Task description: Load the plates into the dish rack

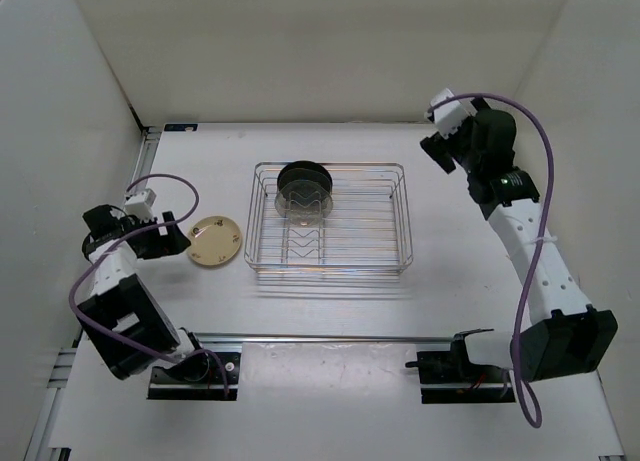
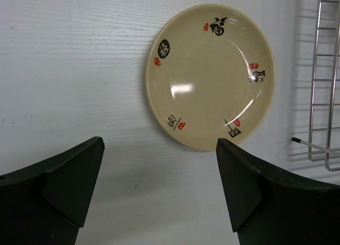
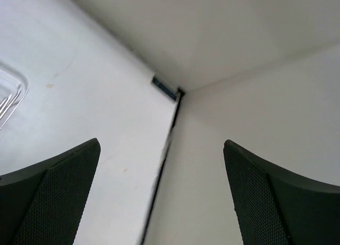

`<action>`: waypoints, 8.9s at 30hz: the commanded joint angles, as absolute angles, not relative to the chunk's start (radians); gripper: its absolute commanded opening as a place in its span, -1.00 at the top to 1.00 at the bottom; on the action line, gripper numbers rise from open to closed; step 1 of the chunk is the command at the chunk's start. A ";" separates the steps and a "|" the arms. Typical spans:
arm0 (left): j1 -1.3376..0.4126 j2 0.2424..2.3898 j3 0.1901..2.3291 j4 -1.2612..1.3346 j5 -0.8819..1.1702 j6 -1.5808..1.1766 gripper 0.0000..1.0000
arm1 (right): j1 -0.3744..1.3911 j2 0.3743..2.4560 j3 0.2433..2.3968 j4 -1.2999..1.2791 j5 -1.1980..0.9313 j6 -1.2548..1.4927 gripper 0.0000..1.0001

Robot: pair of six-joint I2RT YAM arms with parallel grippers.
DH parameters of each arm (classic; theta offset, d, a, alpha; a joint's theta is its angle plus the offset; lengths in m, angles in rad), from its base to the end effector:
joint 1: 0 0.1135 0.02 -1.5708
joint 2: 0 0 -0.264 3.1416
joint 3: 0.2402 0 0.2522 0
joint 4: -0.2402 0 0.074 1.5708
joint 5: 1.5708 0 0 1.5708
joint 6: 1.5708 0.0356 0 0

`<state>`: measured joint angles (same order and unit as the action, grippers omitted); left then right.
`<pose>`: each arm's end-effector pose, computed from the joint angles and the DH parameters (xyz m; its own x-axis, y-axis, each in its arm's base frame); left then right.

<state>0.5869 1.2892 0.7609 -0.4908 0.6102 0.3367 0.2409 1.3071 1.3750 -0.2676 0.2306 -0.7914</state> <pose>0.2132 0.1173 0.2076 -0.7366 -0.1647 -0.6559 0.0420 0.9569 -0.2875 0.2913 0.0632 0.4233 -0.1249 -0.7438 -0.6566 -0.1474 0.6684 -0.7291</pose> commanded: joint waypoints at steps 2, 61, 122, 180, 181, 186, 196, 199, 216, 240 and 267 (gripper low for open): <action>0.595 1.342 0.813 -0.489 0.733 0.390 -0.94 | 0.147 1.247 1.238 -0.336 0.005 -0.601 -1.00; 0.476 1.894 1.180 -0.765 0.680 0.518 0.13 | -0.133 1.057 0.945 -0.295 -0.377 -0.423 -1.00; -0.699 1.356 1.416 -0.476 -0.287 1.249 0.80 | -0.143 1.088 0.833 -0.258 -0.396 -0.433 -1.00; -0.830 1.473 1.148 -0.288 -0.305 1.250 0.80 | -0.143 1.060 0.815 -0.239 -0.396 -0.433 -1.00; -0.830 1.473 1.147 -0.288 -0.314 1.250 0.80 | -0.143 1.060 0.815 -0.239 -0.396 -0.433 -1.00; -0.830 1.473 1.124 -0.256 -0.333 1.241 0.80 | -0.143 1.060 0.815 -0.239 -0.396 -0.433 -1.00; -0.830 1.491 1.104 -0.247 -0.333 1.241 0.80 | -0.143 1.051 0.815 -0.239 -0.396 -0.433 -1.00; -0.830 1.511 1.104 -0.247 -0.322 1.241 0.80 | -0.152 1.042 0.815 -0.239 -0.396 -0.433 -1.00; -0.810 1.609 1.201 -0.265 -0.233 1.200 0.80 | -0.170 1.023 0.805 -0.239 -0.423 -0.433 -1.00; -0.792 1.655 1.267 -0.336 -0.261 1.134 0.61 | -0.189 1.014 0.796 -0.239 -0.434 -0.433 -1.00; -0.824 1.416 1.321 -0.336 -0.452 1.054 -0.23 | -0.207 1.014 0.796 -0.239 -0.393 -0.433 -1.00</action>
<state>-0.8116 1.5375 1.2518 -0.3485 -0.3832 1.1000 -0.2028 1.0340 0.8017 -0.2657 -0.4141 -0.4271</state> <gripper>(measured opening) 0.612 0.998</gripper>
